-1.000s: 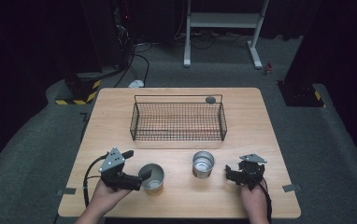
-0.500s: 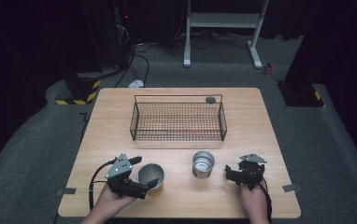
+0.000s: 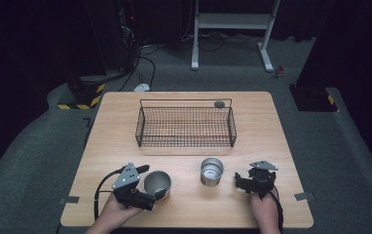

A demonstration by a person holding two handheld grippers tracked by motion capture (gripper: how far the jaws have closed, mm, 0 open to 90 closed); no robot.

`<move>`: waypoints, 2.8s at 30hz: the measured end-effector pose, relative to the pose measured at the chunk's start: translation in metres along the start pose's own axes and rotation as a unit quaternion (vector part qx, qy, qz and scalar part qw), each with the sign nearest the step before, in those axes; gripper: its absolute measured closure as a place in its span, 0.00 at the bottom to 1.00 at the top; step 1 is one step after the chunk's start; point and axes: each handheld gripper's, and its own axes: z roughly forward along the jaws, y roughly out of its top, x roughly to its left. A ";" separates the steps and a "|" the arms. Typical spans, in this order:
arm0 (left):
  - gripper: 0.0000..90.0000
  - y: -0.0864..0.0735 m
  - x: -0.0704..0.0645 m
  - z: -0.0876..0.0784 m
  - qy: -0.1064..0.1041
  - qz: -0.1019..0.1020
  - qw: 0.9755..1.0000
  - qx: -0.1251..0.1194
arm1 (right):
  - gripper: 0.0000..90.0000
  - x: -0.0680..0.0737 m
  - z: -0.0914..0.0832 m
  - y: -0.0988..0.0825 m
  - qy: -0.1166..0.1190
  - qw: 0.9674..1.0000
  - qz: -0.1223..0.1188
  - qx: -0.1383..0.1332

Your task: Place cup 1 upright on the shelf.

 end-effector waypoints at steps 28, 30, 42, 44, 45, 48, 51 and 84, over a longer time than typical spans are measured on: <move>0.01 -0.027 -0.001 0.012 -0.002 0.008 0.999 0.040 | 0.09 0.000 0.000 0.000 0.000 1.000 0.000 0.000; 0.01 -0.029 0.000 0.013 0.000 0.009 0.999 0.043 | 0.09 0.000 0.000 0.000 0.000 1.000 0.000 0.000; 0.01 -0.032 -0.002 0.017 0.007 0.022 0.999 0.038 | 0.09 0.000 0.000 0.000 0.000 1.000 0.000 0.000; 0.01 -0.032 -0.002 0.018 0.009 0.022 0.999 0.035 | 0.09 0.000 0.000 0.000 0.000 1.000 0.000 0.000; 0.02 -0.032 -0.002 0.018 0.010 0.022 0.999 0.034 | 0.09 0.000 0.000 0.000 0.000 1.000 0.000 0.000; 0.06 -0.032 -0.002 0.019 0.010 0.020 0.999 0.029 | 0.09 0.000 0.000 0.000 0.000 1.000 0.000 0.000; 0.10 -0.032 -0.002 0.018 0.009 0.020 0.999 0.023 | 0.09 0.000 0.000 0.000 0.000 1.000 0.000 0.000; 0.15 -0.030 0.007 0.006 0.025 0.012 0.999 -0.022 | 0.09 0.000 0.000 0.000 0.000 1.000 0.000 0.000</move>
